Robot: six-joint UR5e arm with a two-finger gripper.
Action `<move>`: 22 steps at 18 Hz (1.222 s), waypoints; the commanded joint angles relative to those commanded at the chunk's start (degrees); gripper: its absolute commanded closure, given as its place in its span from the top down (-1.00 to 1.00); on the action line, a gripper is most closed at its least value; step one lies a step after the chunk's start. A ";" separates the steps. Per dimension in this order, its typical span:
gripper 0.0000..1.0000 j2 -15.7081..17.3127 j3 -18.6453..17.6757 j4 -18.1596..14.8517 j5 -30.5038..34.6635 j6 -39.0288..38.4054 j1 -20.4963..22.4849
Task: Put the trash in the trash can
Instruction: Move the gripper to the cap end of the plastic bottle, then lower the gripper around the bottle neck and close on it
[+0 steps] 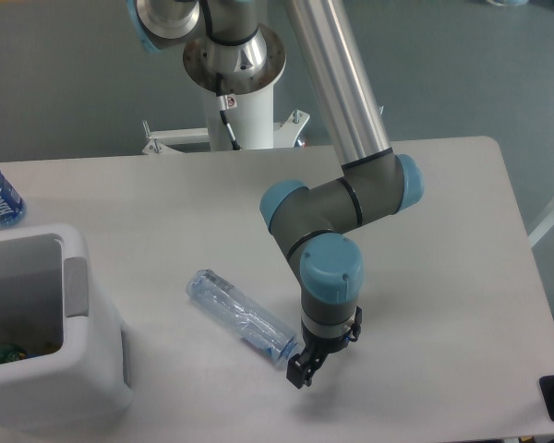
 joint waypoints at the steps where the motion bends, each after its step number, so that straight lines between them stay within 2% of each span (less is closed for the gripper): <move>1: 1.00 0.00 -0.09 0.00 0.09 0.00 0.00; 17: 1.00 -0.18 -1.93 -0.09 0.17 -0.79 -1.67; 20: 0.64 0.00 -2.37 -0.09 0.17 -0.79 -1.84; 22: 0.49 0.09 -2.37 -0.17 0.09 -0.79 -2.02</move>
